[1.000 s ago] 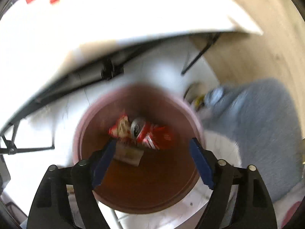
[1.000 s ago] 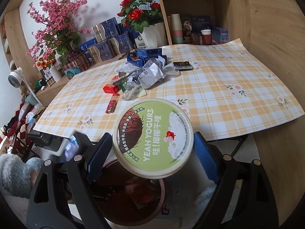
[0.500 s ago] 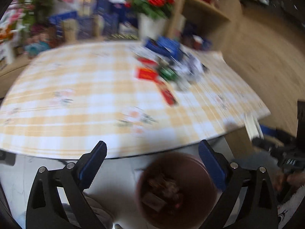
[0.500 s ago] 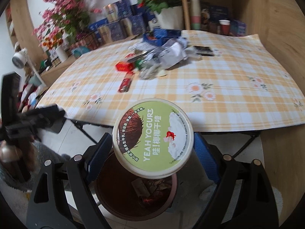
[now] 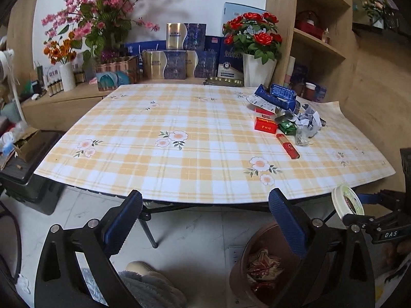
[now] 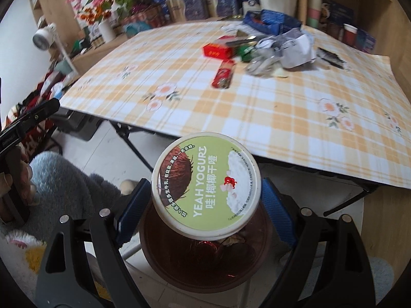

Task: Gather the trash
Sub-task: 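Lower the green yogurt lid into the bin and open the right gripper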

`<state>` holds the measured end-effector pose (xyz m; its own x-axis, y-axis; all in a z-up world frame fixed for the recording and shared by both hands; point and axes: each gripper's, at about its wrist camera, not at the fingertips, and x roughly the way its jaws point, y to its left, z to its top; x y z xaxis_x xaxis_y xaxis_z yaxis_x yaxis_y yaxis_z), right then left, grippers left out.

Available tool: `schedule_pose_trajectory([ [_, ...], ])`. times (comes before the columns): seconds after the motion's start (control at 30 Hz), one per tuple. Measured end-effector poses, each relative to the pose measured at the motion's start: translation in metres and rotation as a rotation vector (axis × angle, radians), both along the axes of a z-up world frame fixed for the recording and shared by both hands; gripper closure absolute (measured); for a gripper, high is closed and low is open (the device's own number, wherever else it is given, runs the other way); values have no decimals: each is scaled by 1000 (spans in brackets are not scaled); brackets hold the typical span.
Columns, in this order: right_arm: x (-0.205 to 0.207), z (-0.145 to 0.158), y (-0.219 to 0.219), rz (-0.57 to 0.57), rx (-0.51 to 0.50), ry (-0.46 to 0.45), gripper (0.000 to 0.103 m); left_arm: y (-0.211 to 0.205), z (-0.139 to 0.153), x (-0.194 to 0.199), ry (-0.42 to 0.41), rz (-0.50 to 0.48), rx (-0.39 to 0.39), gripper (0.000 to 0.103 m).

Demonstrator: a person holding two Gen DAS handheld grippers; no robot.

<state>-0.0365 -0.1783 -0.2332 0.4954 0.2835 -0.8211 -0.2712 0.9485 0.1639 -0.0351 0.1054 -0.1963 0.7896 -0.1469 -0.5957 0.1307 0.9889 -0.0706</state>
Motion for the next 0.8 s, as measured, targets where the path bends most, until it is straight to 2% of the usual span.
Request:
schedule_pose_trajectory([
  [0.13, 0, -6, 8, 15, -3, 23, 17, -8, -11, 4, 23, -11, 28, 7],
  [0.33, -3, -11, 14, 33, -9, 40, 16, -12, -21, 12, 73, -30, 14, 7],
  [0.37, -3, -11, 14, 29, -14, 36, 9, -12, -22, 13, 76, -28, 14, 7],
  [0.4, -3, -10, 13, 23, -21, 27, 8, -12, -23, 14, 80, -27, 11, 7],
  [0.8, 0, -16, 2, -37, -27, 52, 6, -11, -27, 17, 108, -8, 18, 7],
])
